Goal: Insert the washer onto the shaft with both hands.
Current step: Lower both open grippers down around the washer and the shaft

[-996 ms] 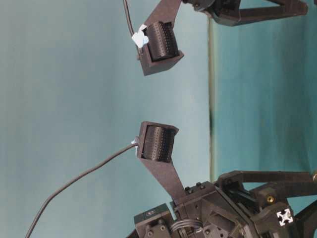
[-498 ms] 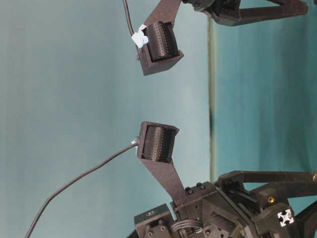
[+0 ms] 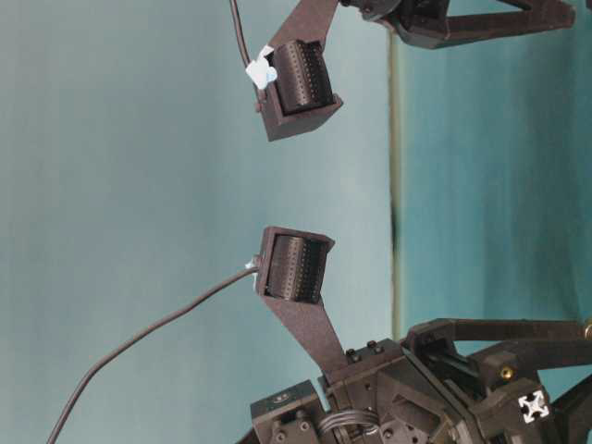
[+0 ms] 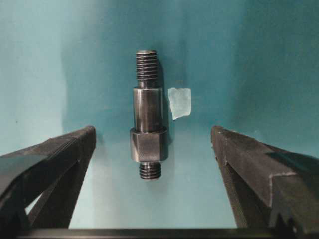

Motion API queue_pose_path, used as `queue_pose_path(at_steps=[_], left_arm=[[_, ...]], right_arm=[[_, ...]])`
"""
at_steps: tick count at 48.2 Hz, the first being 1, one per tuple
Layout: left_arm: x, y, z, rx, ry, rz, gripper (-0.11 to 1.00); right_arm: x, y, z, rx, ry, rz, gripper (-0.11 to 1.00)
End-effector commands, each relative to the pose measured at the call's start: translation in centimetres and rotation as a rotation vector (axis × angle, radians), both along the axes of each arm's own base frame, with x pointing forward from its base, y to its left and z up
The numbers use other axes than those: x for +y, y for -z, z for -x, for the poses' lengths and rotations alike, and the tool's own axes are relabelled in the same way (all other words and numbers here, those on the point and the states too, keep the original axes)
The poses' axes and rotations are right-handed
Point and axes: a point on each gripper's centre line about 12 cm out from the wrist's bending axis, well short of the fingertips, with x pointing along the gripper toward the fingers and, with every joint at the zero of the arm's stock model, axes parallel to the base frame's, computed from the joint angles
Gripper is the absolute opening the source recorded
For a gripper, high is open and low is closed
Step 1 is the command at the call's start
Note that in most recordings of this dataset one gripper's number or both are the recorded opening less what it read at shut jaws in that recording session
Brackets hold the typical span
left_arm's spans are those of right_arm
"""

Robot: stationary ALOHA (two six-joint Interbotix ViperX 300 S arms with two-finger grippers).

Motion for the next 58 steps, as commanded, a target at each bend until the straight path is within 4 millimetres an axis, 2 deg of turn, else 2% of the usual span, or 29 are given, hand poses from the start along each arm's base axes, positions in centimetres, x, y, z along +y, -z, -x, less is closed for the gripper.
queue_pose_path(at_steps=[1, 23, 37, 41, 58], left_arm=[[-0.12, -0.22, -0.21, -0.012, 0.003, 0.000, 0.88], [-0.12, -0.32, -0.26, -0.015, 0.001, 0.001, 0.87], [-0.12, -0.28, -0.21, -0.014, 0.004, -0.001, 0.75], [-0.12, -0.23, -0.17, -0.012, 0.004, -0.001, 0.71], [-0.12, -0.23, -0.17, -0.012, 0.003, 0.000, 0.51]], right_arm=[[0.17, -0.48, -0.26, -0.020, 0.005, -0.005, 0.86], [0.17, -0.44, -0.21, -0.018, 0.005, -0.005, 0.86], [0.17, -0.37, -0.18, -0.014, 0.005, -0.005, 0.83], [0.17, -0.33, -0.19, -0.014, 0.005, -0.005, 0.77], [-0.09, 0.18, -0.14, 0.003, 0.011, -0.003, 0.33]])
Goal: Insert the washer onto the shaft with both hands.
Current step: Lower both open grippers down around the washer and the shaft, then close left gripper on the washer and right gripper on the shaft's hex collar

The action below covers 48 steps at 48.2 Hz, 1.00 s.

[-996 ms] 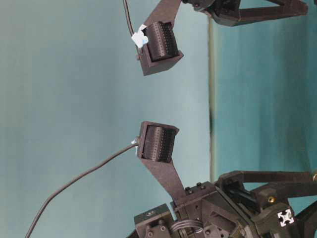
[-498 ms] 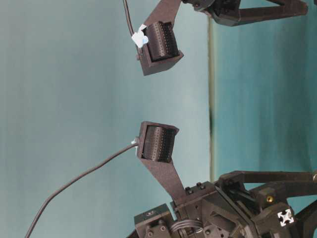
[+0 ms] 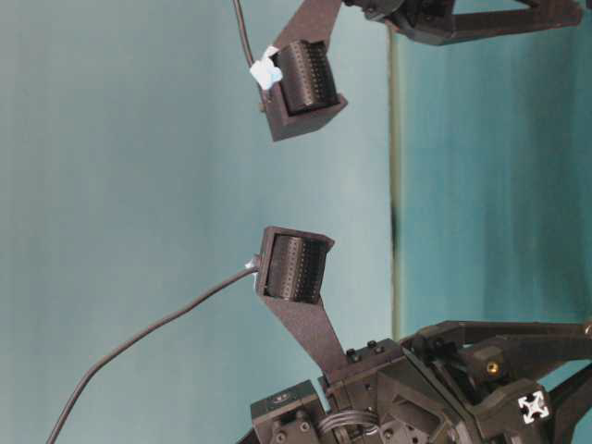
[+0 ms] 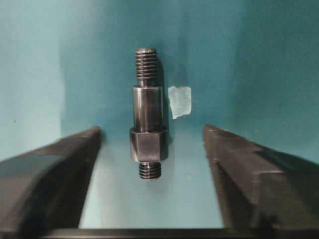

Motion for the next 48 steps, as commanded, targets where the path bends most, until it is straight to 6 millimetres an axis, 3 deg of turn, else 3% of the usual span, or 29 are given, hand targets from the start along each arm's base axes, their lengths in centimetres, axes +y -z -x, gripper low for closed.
queue_pose_path(at_steps=[1, 9, 17, 48], left_arm=[[-0.05, -0.23, -0.15, -0.011, 0.004, -0.002, 0.50], [-0.05, -0.23, -0.15, -0.011, 0.002, -0.001, 0.40], [-0.23, -0.33, -0.20, -0.014, 0.010, -0.003, 0.38], [-0.41, -0.39, -0.26, -0.028, 0.016, -0.003, 0.38]], right_arm=[[-0.09, -0.07, -0.17, -0.004, 0.011, -0.004, 0.30], [-0.14, 0.27, -0.17, 0.003, 0.009, -0.002, 0.10], [-0.13, 0.24, -0.22, 0.002, 0.010, -0.002, 0.00], [-0.14, 0.28, -0.13, 0.006, 0.013, -0.003, 0.00]])
